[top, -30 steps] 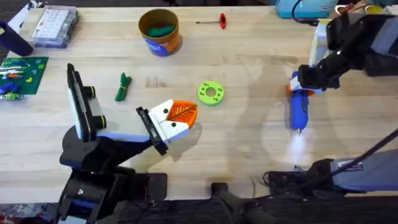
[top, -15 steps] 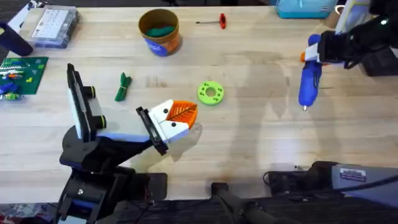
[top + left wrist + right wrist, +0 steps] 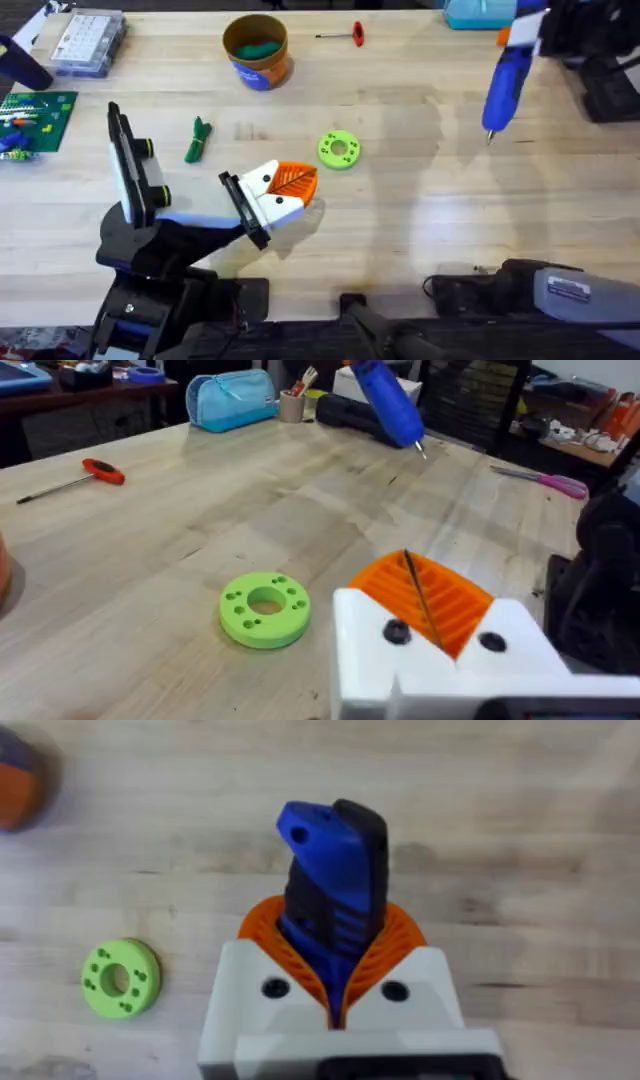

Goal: Pick up the gripper from the table and insert it into the empty holder that is missing its gripper. Then pick up a screw, insert it into the mounting hole, and use the screwdriver to tighten it. Finally, clean up the table by picking up the vegetable and placing it into the bucket.

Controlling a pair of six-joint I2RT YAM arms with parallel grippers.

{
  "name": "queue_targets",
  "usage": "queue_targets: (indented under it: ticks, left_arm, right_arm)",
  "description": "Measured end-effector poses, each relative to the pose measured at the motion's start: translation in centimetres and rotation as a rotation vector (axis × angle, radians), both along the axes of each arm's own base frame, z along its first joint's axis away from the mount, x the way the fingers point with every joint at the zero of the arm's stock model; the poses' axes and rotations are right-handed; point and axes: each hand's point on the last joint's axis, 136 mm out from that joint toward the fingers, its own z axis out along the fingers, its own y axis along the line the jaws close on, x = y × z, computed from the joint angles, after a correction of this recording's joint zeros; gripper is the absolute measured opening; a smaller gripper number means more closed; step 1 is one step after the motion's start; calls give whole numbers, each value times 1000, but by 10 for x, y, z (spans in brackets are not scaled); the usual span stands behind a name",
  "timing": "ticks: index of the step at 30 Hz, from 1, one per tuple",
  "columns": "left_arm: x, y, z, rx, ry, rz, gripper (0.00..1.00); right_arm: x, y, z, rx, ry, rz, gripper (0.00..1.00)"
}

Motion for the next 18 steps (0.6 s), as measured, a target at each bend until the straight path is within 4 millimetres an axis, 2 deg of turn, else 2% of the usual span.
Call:
queue_targets:
  ticks: [8, 14, 18]
  left_arm:
    - [0, 0, 0, 0, 0, 0, 15]
    - [0, 0, 0, 0, 0, 0, 15]
    - [0, 0, 0, 0, 0, 0, 15]
  right_arm:
    - [10, 22, 70, 49, -181, 121, 27]
    - [4, 41, 101, 82, -268, 205, 27]
    - [1, 62, 130, 77, -376, 275, 27]
